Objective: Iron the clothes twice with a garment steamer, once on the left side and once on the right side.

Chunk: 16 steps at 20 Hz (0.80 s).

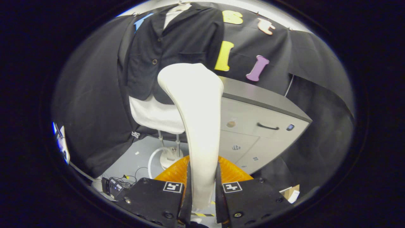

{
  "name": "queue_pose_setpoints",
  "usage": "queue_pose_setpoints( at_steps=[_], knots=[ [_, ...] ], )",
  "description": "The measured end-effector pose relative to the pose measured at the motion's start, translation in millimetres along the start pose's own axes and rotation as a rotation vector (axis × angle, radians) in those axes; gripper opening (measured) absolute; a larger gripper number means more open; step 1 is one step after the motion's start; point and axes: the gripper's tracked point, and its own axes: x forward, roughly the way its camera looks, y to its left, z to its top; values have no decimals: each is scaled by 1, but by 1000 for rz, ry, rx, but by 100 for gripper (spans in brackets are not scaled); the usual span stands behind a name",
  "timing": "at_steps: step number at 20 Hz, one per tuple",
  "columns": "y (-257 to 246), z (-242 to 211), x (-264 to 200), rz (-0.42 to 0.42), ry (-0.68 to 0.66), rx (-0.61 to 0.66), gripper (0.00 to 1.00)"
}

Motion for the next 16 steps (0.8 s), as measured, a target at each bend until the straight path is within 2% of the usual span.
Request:
queue_pose_setpoints(
  at_steps=[7, 11, 16],
  knots=[
    [-103, -52, -73, 41, 1, 107, 33],
    [-134, -72, -95, 67, 10, 158, 33],
    [-153, -73, -103, 18, -11, 168, 33]
  ],
)
